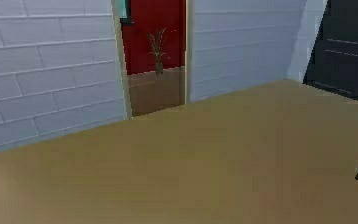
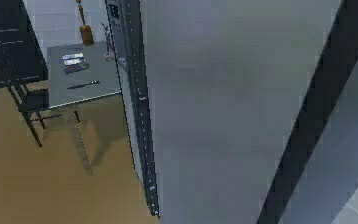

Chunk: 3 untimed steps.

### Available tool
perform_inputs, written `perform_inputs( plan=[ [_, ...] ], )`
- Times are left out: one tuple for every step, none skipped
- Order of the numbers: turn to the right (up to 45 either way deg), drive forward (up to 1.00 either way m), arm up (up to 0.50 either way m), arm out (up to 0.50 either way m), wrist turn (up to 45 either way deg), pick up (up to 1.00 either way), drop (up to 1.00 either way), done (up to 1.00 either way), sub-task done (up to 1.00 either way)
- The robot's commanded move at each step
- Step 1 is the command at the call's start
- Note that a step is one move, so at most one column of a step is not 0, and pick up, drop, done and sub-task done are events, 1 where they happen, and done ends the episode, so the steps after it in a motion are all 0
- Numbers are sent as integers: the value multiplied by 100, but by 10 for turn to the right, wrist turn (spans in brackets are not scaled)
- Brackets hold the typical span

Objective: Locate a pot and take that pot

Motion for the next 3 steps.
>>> perform_inputs(
  plan=[
    [-450,0,0,0,0,0,0,0,0],
    [-450,0,0,0,0,0,0,0,0],
    [-300,0,0,0,0,0,0,0,0]
  ],
)
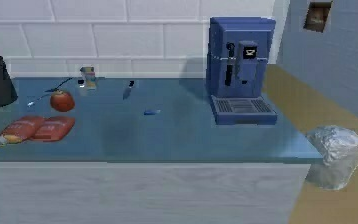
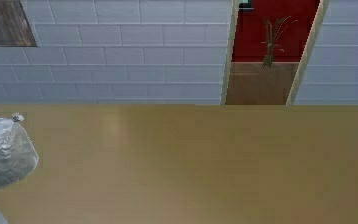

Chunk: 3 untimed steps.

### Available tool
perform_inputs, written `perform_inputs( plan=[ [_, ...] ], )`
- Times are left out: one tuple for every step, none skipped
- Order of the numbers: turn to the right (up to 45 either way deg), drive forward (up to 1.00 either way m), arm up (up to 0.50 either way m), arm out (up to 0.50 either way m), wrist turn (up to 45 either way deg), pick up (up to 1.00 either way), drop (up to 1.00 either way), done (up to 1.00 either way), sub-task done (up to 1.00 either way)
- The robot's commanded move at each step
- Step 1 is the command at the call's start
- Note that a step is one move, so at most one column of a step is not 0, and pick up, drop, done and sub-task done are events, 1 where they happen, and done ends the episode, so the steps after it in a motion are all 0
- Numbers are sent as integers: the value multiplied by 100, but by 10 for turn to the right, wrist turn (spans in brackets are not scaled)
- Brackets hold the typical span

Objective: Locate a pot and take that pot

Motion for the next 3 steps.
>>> perform_inputs(
  plan=[
    [0,30,0,0,0,0,0,0,0],
    [-450,0,0,0,0,0,0,0,0],
    [-420,0,0,0,0,0,0,0,0]
  ],
)
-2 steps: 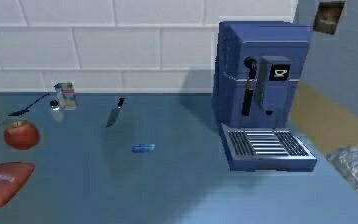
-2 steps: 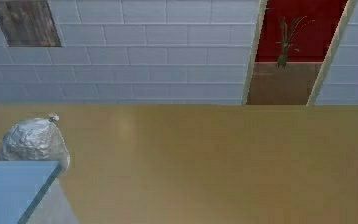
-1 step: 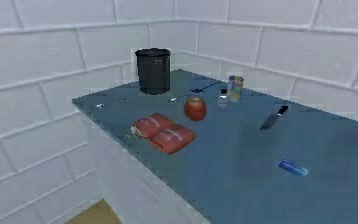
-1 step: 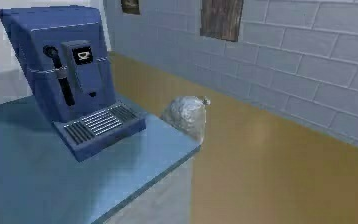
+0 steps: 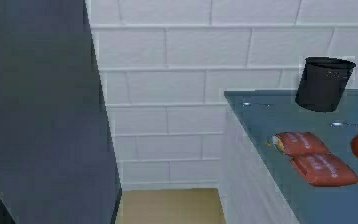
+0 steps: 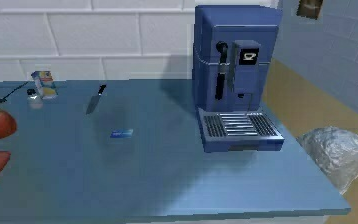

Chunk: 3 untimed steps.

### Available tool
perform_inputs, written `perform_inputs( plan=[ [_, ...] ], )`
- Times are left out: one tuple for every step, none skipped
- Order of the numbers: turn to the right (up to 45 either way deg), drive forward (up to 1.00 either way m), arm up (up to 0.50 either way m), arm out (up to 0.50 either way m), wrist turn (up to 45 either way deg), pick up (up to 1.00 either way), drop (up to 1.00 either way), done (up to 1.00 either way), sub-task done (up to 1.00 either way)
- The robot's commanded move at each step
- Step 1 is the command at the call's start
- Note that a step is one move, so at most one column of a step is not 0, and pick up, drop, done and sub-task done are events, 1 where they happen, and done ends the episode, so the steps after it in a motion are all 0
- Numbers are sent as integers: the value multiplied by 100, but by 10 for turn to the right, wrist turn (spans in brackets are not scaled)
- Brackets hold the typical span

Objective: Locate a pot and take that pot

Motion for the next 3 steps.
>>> perform_inputs(
  plan=[
    [0,25,0,0,0,0,0,0,0],
    [0,45,0,0,0,0,0,0,0],
    [-240,0,0,0,0,0,0,0,0]
  ],
)
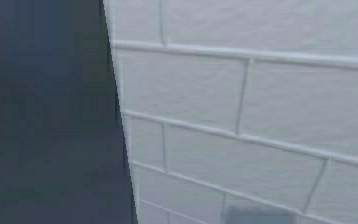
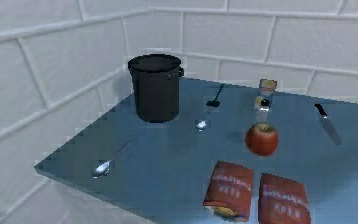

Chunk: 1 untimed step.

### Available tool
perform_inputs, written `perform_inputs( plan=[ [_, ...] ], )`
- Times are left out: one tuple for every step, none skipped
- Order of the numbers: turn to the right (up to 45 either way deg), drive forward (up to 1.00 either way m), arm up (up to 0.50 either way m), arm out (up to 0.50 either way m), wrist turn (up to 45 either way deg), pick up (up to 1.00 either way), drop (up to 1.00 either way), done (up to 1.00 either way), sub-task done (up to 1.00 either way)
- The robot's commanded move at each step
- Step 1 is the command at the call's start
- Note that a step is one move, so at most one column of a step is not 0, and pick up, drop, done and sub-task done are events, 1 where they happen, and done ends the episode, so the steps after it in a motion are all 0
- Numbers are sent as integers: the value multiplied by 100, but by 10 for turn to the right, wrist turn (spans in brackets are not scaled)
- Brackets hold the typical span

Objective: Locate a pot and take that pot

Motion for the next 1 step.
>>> perform_inputs(
  plan=[
    [0,0,50,0,0,0,0,0,0]
  ],
)
